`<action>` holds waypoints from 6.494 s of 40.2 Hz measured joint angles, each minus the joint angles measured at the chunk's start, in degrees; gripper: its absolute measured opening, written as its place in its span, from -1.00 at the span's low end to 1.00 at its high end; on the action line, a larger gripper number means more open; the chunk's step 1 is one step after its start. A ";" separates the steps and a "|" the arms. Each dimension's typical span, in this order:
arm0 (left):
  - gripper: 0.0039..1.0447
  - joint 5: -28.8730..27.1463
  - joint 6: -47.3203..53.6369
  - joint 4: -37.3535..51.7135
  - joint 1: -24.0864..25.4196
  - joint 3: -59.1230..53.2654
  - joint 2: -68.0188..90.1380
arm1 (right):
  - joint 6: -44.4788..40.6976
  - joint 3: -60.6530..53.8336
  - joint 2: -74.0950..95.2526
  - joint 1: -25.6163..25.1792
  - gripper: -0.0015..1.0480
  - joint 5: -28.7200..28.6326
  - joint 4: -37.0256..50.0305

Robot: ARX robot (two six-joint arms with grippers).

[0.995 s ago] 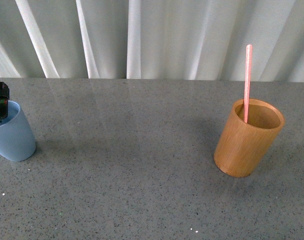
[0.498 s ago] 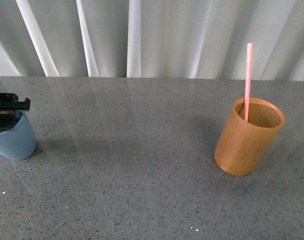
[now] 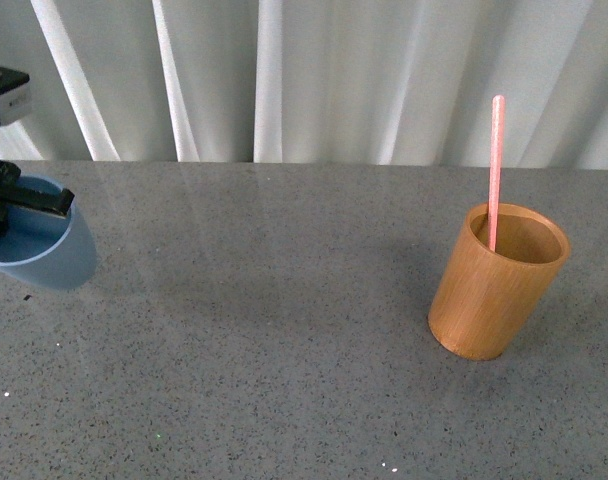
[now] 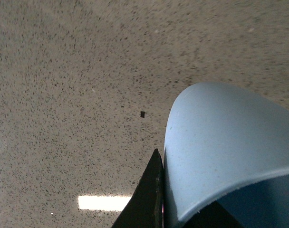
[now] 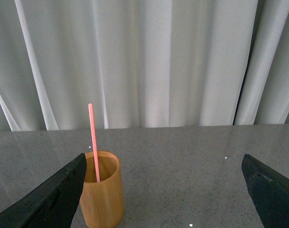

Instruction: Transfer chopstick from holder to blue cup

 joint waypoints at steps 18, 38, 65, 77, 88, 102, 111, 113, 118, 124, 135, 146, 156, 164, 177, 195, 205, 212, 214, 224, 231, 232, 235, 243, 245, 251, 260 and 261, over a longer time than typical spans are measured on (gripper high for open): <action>-0.94 5.62 0.59 -7.65 -24.06 3.02 -5.25 | 0.00 0.00 -0.02 0.00 0.81 0.00 0.00; -0.94 5.05 -5.18 -3.63 -31.34 8.04 8.59 | 0.00 0.00 -0.02 0.00 0.81 0.00 0.00; -0.33 3.02 -8.00 -2.32 -31.36 10.49 13.31 | 0.00 0.00 0.00 0.00 0.81 0.02 0.00; 0.57 2.58 -7.96 -2.86 -30.16 10.80 10.43 | 0.00 0.00 0.00 0.00 0.81 0.00 0.00; 0.87 1.95 -8.44 0.31 -27.17 10.05 5.31 | 0.00 0.00 -0.02 0.00 0.81 0.00 0.00; 0.87 -12.70 -12.55 39.19 -14.56 -11.87 -16.90 | 0.00 0.00 0.00 0.00 0.81 0.02 0.00; 0.78 -8.61 -13.25 44.94 -12.50 -18.19 -20.09 | 0.00 0.00 0.00 0.00 0.81 -0.02 0.00; 0.58 -1.88 -11.56 55.65 -11.65 -23.06 -20.70 | 0.00 0.00 -0.02 0.00 0.81 0.07 0.00; 0.13 2.10 -10.08 65.70 -9.31 -32.39 -25.92 | 0.00 0.00 -0.02 0.00 0.81 0.11 0.00; -0.32 3.52 -9.77 67.36 -6.67 -39.36 -31.17 | 0.00 0.00 -0.02 0.00 0.81 -0.02 0.00; -0.94 7.13 -9.22 67.08 -3.54 -50.38 -42.23 | 0.00 0.00 -0.02 0.00 0.81 0.00 0.00; -0.94 12.24 -9.20 61.16 1.68 -57.13 -54.64 | 0.00 0.00 -0.02 0.00 0.81 0.00 0.00; -0.94 12.48 -9.20 57.18 1.77 -61.55 -63.21 | 0.00 0.00 0.00 0.00 0.81 0.00 0.00; -0.94 12.46 -9.20 50.42 1.77 -61.59 -70.90 | 0.00 0.00 0.00 0.00 0.81 0.00 0.00; -0.94 12.48 -9.20 41.16 1.77 -61.61 -80.81 | 0.00 0.00 -0.02 0.00 0.81 0.00 0.00; -0.94 12.48 -9.20 31.26 1.77 -61.61 -90.92 | 0.00 0.00 0.00 0.00 0.81 0.00 0.00; -0.94 12.50 -9.20 26.95 1.77 -61.61 -95.19 | 0.00 0.00 0.00 0.00 0.81 0.00 0.00; -0.94 12.50 -9.18 17.03 1.77 -61.61 -104.69 | 0.00 0.00 0.00 0.00 0.81 0.00 0.00; -0.94 12.48 -9.18 16.92 1.77 -61.59 -105.00 | 0.00 0.00 0.00 0.00 0.81 -0.02 0.00; -0.55 12.48 -9.20 16.72 1.77 -61.61 -105.00 | 0.00 0.00 -0.02 0.00 0.81 -0.02 0.00; 0.10 12.48 -9.20 16.72 1.77 -61.61 -105.02 | 0.00 0.00 -0.02 0.00 0.81 0.00 0.00; 0.21 12.48 -9.20 16.72 1.77 -61.59 -105.02 | 0.00 0.00 0.00 0.00 0.81 0.00 0.00; 0.41 12.48 -9.20 16.72 1.77 -61.61 -105.02 | 0.00 0.00 -0.02 0.00 0.81 0.00 0.00; 0.86 12.48 -9.18 16.72 1.77 -61.59 -105.02 | 0.00 0.00 -0.02 0.00 0.81 0.00 0.00; 0.87 12.48 -9.18 16.72 1.77 -61.59 -105.02 | 0.00 0.00 0.00 0.00 0.81 0.00 0.00; 0.87 12.55 -9.18 16.72 1.77 -61.61 -105.04 | 6.91 8.63 17.40 -1.20 0.81 -1.79 -18.40; 0.87 12.50 -9.18 16.72 1.77 -61.61 -105.04 | 5.18 11.52 43.47 -3.21 0.81 -5.79 -0.22; 0.87 12.50 -9.18 16.72 1.77 -61.61 -105.04 | 4.66 11.96 45.90 -3.10 0.81 -5.95 1.84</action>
